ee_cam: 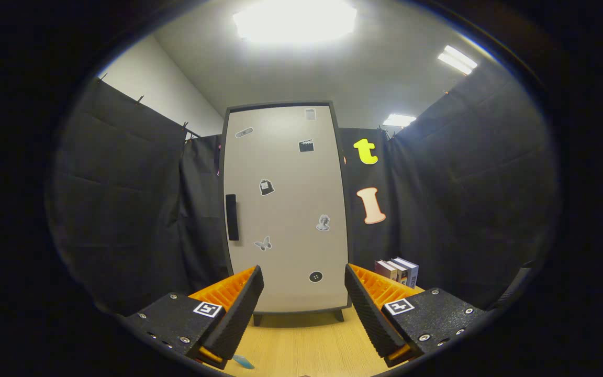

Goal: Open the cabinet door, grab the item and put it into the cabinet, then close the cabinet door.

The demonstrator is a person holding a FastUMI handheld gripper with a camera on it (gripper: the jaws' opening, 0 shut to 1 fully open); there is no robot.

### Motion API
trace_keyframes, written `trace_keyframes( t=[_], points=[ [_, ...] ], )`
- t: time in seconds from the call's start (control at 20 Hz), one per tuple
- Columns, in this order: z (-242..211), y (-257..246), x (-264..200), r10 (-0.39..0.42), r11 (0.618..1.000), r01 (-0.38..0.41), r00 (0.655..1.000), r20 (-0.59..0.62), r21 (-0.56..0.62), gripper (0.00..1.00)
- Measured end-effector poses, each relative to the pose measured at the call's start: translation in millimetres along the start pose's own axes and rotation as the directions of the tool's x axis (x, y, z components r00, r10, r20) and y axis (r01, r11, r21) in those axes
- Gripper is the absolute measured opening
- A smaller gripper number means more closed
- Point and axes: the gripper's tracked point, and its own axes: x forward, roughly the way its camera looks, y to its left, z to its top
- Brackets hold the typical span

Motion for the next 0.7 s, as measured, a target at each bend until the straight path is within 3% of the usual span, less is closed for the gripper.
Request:
trace_keyframes(
  t=[0.7],
  points=[
    [37, 71, 110, 0.124, 0.992, -0.125, 0.991, 0.042, 0.024, 0.96]
  ],
)
